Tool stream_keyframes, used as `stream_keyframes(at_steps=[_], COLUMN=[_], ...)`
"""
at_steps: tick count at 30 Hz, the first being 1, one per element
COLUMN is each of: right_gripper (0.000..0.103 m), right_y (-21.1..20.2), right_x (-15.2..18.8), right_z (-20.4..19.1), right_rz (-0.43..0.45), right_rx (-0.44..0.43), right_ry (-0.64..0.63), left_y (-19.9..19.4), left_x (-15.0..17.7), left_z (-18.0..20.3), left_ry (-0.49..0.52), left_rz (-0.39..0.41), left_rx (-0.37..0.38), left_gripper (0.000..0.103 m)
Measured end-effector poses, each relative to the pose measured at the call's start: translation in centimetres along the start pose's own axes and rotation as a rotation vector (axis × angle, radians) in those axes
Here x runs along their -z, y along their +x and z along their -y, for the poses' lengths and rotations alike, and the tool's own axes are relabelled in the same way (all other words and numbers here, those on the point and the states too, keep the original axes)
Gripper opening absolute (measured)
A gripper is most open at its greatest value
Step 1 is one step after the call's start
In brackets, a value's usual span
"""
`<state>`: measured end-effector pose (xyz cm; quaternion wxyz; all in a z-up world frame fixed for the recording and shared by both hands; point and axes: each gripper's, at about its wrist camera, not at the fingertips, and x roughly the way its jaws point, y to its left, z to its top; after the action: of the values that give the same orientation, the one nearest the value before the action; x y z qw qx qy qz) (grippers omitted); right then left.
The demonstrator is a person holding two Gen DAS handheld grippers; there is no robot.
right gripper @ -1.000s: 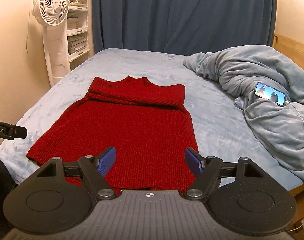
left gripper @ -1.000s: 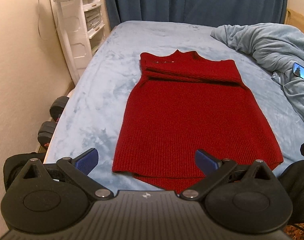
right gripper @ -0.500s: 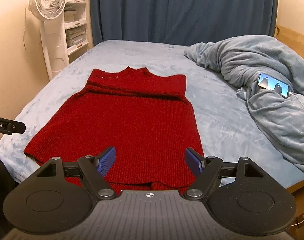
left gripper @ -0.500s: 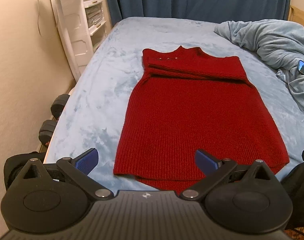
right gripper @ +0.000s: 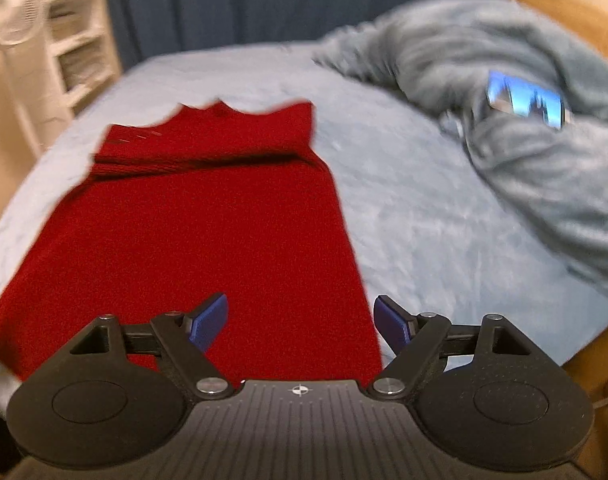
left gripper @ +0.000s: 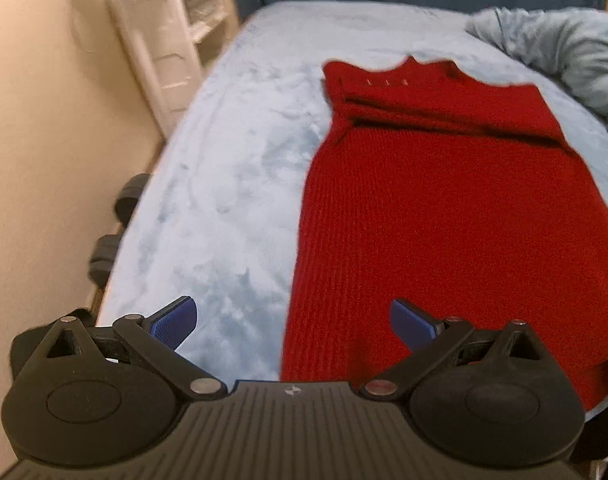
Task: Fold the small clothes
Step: 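Grasp the long side edge of the sweater with the right tool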
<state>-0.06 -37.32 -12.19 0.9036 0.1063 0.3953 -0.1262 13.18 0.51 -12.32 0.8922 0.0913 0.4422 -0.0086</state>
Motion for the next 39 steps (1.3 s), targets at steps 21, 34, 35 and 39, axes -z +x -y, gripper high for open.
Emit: stream_keyframes(at_steps=[21, 34, 35, 39], right_gripper=[0.050, 0.025, 0.025, 0.025], right_y=[13.3, 12.0, 11.8, 12.0], right_x=[0.2, 2.1, 2.0, 1.9], right_z=[3.1, 1.8, 2.1, 2.1], right_rz=[-0.444, -0.424, -0.422, -0.423], right_rx=[-0.203, -0.209, -0.207, -0.206], right_ry=[0.081, 0.132, 0.140, 0.150], left_y=[9.0, 6.1, 6.0, 5.8], left_x=[0.0, 1.3, 1.5, 2.1], left_z=[-2.2, 1.3, 1.5, 1.4], left_ry=[-0.014, 0.094, 0.106, 0.114], left_rz=[-0.257, -0.156, -0.146, -0.131], left_rx=[0.308, 0.175, 0.156, 0.113], left_gripper=[0.073, 0.038, 0.051, 0.077])
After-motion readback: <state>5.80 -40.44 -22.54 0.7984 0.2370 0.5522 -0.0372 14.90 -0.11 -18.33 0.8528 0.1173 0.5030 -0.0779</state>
